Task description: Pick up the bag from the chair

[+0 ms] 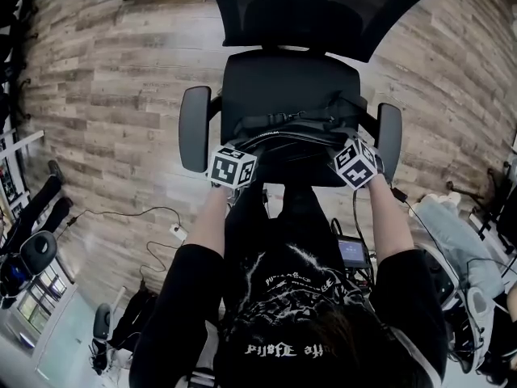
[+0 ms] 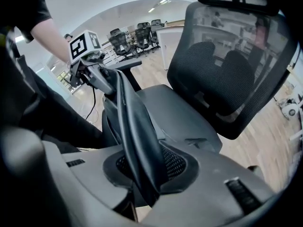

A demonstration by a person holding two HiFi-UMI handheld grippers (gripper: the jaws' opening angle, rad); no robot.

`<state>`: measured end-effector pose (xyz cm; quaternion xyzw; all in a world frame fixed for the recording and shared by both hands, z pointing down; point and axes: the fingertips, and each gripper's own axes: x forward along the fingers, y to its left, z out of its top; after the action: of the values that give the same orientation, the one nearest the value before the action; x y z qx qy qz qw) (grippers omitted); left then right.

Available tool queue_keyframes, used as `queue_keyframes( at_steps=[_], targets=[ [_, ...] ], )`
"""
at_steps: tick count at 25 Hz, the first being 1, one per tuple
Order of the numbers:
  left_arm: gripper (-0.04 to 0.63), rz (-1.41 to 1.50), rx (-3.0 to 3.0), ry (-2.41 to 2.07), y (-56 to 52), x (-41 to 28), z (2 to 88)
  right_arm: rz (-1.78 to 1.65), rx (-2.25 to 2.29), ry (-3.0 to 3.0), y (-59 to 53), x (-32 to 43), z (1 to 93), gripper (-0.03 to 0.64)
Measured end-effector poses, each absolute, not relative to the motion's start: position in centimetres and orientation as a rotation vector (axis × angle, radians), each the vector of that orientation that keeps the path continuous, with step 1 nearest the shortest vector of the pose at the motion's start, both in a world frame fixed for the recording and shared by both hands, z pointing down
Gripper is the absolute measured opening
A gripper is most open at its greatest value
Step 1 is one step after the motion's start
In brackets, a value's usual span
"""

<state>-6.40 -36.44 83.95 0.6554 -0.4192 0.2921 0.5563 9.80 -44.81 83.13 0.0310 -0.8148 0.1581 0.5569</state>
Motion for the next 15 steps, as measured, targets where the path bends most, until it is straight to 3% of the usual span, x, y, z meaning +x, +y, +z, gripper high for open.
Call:
queue_keyframes(
  at_steps=[15],
  targets=[
    [0.069,0.677,1.551,-0.991,-32.1,-4.6,80.3,0.6,0.284,-1.899,-40.0,12.0,80.1,0.089]
  ],
)
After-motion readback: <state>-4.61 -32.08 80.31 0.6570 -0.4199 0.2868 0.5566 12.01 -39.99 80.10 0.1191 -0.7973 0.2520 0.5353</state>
